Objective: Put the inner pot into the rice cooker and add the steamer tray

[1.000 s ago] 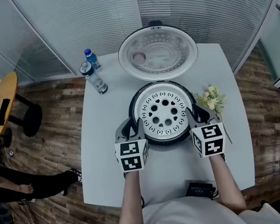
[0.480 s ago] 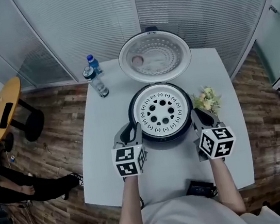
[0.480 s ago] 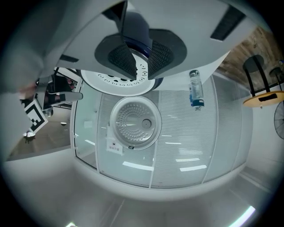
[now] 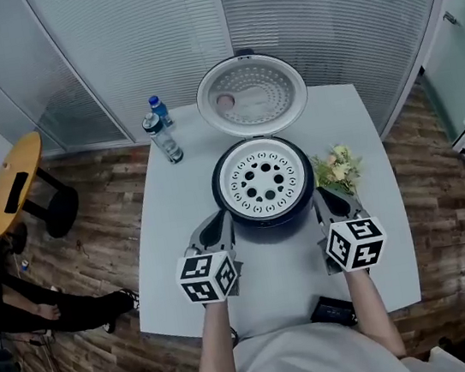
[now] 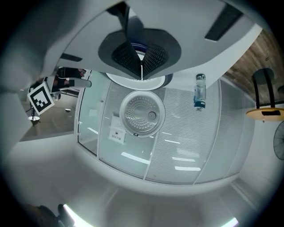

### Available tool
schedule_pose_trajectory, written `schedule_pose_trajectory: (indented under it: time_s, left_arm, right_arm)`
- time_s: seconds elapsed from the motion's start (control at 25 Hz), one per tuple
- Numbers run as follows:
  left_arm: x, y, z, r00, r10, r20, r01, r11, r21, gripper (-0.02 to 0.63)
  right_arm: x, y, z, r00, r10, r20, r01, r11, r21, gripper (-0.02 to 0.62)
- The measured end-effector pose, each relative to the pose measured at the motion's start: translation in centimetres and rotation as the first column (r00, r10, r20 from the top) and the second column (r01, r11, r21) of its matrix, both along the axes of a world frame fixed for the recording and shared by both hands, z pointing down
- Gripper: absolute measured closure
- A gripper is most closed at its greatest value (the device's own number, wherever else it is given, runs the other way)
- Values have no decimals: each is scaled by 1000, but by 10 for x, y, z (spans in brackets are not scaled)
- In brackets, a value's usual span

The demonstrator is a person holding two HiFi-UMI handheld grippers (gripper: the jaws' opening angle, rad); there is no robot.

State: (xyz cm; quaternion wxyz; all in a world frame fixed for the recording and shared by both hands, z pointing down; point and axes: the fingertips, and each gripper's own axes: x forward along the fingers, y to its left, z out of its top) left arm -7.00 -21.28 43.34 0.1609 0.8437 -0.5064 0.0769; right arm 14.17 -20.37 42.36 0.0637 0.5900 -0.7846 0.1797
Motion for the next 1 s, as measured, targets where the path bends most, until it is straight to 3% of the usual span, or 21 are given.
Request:
schedule_pose_trajectory:
  time_s: [0.2, 1.0]
  left_arm:
    - [6, 12, -4, 1000, 11, 26, -11, 1000, 10, 592]
    - [15, 21, -6, 999, 42, 15, -42, 999, 0, 592]
  right_arm:
    - [-3, 11, 1, 1000, -12, -14, 12, 1000, -8, 575]
    - [-4, 23, -3, 999, -37, -36, 37, 999, -8, 578]
